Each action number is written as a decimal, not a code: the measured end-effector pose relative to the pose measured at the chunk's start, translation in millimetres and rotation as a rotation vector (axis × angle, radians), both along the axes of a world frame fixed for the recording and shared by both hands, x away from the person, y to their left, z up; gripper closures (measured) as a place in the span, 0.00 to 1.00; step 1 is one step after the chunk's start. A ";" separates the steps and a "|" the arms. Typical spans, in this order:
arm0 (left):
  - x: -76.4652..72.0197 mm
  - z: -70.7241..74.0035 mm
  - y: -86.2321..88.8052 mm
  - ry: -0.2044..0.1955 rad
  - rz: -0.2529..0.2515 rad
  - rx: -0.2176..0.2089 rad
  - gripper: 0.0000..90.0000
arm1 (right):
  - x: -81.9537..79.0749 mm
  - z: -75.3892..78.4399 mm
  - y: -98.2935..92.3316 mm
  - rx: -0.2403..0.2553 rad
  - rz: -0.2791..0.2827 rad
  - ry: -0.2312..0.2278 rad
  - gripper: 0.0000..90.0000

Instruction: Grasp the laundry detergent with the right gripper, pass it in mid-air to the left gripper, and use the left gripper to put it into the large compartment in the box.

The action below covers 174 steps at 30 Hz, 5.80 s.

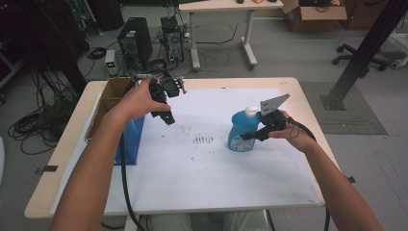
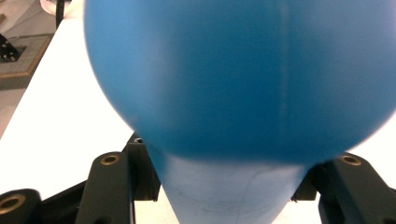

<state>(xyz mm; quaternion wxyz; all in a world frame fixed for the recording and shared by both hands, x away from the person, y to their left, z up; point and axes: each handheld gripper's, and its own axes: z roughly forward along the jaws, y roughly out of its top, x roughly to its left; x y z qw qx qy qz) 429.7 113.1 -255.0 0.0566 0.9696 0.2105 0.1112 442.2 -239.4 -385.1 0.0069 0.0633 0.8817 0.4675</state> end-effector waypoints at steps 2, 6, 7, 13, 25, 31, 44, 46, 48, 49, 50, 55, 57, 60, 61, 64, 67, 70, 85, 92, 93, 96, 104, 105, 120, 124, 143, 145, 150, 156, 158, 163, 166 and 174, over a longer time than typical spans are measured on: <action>-0.2 0.3 0.0 -0.001 0.000 0.002 0.09 | -0.3 -0.2 -0.4 0.003 -0.004 -0.002 0.47; -0.5 1.2 0.1 -0.003 -0.003 -0.001 0.09 | -1.3 1.2 -0.5 0.004 -0.013 -0.016 0.48; -1.2 2.3 0.0 -0.004 -0.002 -0.008 0.09 | -1.4 2.0 -0.9 0.003 -0.019 -0.020 0.49; -5.8 6.9 -0.7 -0.002 -0.013 -0.030 0.09 | -6.5 11.4 -2.7 -0.007 -0.003 -0.008 0.49; -20.5 24.8 -8.6 -0.032 -0.049 -0.067 0.08 | -24.1 43.3 -3.3 0.003 0.003 -0.052 0.49; -32.9 40.5 -15.4 -0.035 -0.070 -0.085 0.08 | -39.4 63.7 1.6 -0.007 0.012 -0.064 0.49; -58.6 67.1 -40.8 0.001 -0.155 -0.108 0.08 | -59.7 91.5 18.4 -0.004 0.039 -0.055 0.49; -63.1 72.1 -46.3 0.010 -0.172 -0.117 0.08 | -63.8 95.4 23.1 -0.007 0.050 -0.053 0.49; -65.6 75.1 -49.2 0.016 -0.183 -0.127 0.08 | -67.1 97.5 26.4 -0.014 0.057 -0.046 0.49; -65.6 75.1 -49.2 0.016 -0.183 -0.127 0.08 | -67.1 97.5 26.4 -0.014 0.057 -0.046 0.49; -67.8 77.7 -51.8 0.020 -0.192 -0.134 0.08 | -70.5 99.3 30.2 -0.018 0.064 -0.039 0.49; -74.5 82.2 -58.0 0.050 -0.229 -0.155 0.08 | -77.1 100.6 39.0 -0.018 0.082 -0.027 0.49; -77.4 83.1 -60.8 0.051 -0.242 -0.153 0.08 | -79.3 100.2 43.1 -0.018 0.083 -0.029 0.49; -79.7 84.1 -63.1 0.060 -0.258 -0.150 0.08 | -80.3 99.4 47.0 -0.020 0.088 -0.023 0.49; -81.7 84.8 -65.5 0.068 -0.271 -0.152 0.08 | -81.4 98.7 51.0 -0.021 0.093 -0.021 0.49; -83.9 85.5 -67.6 0.070 -0.278 -0.162 0.08 | -82.1 98.3 55.0 -0.025 0.098 -0.019 0.49; -86.5 86.8 -70.8 0.077 -0.295 -0.164 0.07 | -82.8 97.8 60.5 -0.033 0.103 -0.022 0.49; -88.6 87.2 -75.1 0.082 -0.309 -0.162 0.07 | -83.0 97.8 65.8 -0.038 0.106 -0.020 0.49; -90.2 83.0 -91.8 0.097 -0.349 -0.163 0.07 | -84.4 102.9 86.5 -0.057 0.131 -0.034 0.49; -89.4 78.5 -99.6 0.104 -0.359 -0.151 0.07 | -85.7 105.3 91.7 -0.064 0.141 -0.032 0.49; -89.4 78.5 -99.6 0.104 -0.359 -0.151 0.07 | -85.7 105.3 91.7 -0.064 0.141 -0.032 0.49; -88.8 75.6 -104.2 0.110 -0.366 -0.146 0.07 | -86.6 106.6 94.5 -0.064 0.145 -0.036 0.49; -86.8 69.1 -109.4 0.122 -0.373 -0.137 0.07 | -88.0 108.4 98.5 -0.063 0.151 -0.032 0.49; -86.7 68.4 -109.9 0.123 -0.374 -0.136 0.07 | -88.2 108.2 98.9 -0.064 0.152 -0.032 0.49; -85.0 60.9 -114.5 0.128 -0.387 -0.127 0.13 | -87.9 106.3 99.9 -0.069 0.157 -0.031 0.49; -84.3 58.8 -114.2 0.135 -0.391 -0.124 0.16 | -87.7 105.1 100.6 -0.068 0.159 -0.029 0.49; -85.5 56.3 -117.3 0.146 -0.407 -0.125 0.31 | -88.5 102.1 100.9 -0.073 0.164 -0.015 0.49; -85.7 55.7 -116.8 0.150 -0.406 -0.127 0.33 | -88.5 101.9 100.6 -0.074 0.164 -0.016 0.49; -86.3 54.8 -116.4 0.157 -0.401 -0.129 0.39 | -88.2 100.9 101.3 -0.069 0.171 -0.024 0.49; -86.5 53.4 -116.3 0.162 -0.400 -0.119 0.41 | -88.7 99.0 102.6 -0.068 0.176 -0.025 0.49; -86.5 53.2 -116.2 0.158 -0.405 -0.120 0.41 | -88.7 98.5 102.5 -0.069 0.177 -0.023 0.49; -87.4 55.3 -115.6 0.153 -0.396 -0.126 0.42 | -89.6 98.9 101.5 -0.060 0.173 -0.012 0.49; -88.2 57.2 -115.1 0.146 -0.396 -0.118 0.42 | -89.0 98.8 101.5 -0.048 0.180 -0.017 0.49; -86.9 70.0 -98.8 0.124 -0.303 -0.108 0.42 | -80.7 99.2 82.6 -0.039 0.109 0.014 0.23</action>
